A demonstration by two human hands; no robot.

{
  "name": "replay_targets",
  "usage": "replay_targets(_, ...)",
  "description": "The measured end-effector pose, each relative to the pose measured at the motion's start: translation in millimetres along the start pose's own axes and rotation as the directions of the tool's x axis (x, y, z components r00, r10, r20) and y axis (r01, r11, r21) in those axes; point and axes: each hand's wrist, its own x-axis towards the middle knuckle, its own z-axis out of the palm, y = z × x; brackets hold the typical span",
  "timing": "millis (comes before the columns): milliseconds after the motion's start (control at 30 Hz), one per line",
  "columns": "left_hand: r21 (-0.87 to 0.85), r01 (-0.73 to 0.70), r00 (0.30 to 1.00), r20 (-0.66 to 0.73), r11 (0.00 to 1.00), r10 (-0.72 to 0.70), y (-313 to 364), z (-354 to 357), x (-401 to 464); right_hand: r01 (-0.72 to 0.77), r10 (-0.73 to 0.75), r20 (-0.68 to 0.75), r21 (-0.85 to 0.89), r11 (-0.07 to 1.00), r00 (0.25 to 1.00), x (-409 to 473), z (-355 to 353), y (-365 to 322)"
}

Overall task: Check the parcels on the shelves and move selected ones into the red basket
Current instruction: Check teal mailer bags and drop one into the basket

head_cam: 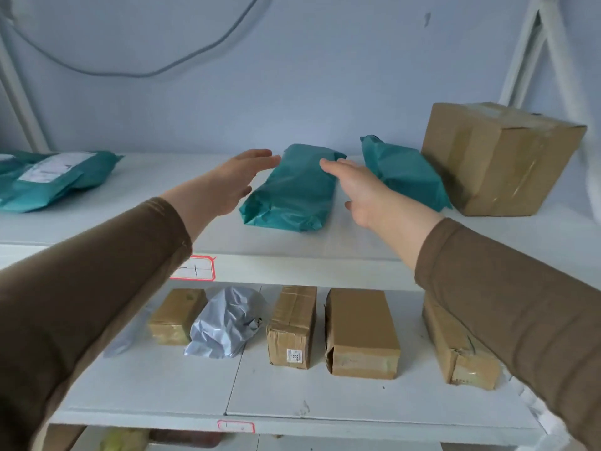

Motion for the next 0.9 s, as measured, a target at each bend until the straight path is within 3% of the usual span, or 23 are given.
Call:
replay_targets(167, -0.059, 0.194, 0.977, 0.097, 0.979, -0.188, -8.0, -11.7, 61.8, -0.111, 0.121, -0.106, 0.092, 0.99, 0.987, 35.3, 25.3, -3.3)
replay_targets(367, -0.183, 0.299, 0.944, 0.198, 0.936, -0.263, -12.7, -12.2, 91.4, -0.139, 0.169, -0.273, 0.127, 0.982, 0.947, 70.0, 48.7, -6.6)
replay_targets(567, -0.307, 0.333, 0.929, 0.266, 0.891, -0.256, -12.2, -29.5, 82.2, -0.14, 0.185, -0.28, 0.173, 0.975, 0.942, 59.8, 59.5, 1.6)
replay_targets(900, -0.459, 0.243, 0.947, 0.305, 0.855, -0.105, -15.6, -36.5, -41.2, 0.059, -0.018, -0.224, 0.18, 0.982, 0.974, -68.9, 54.8, 16.9)
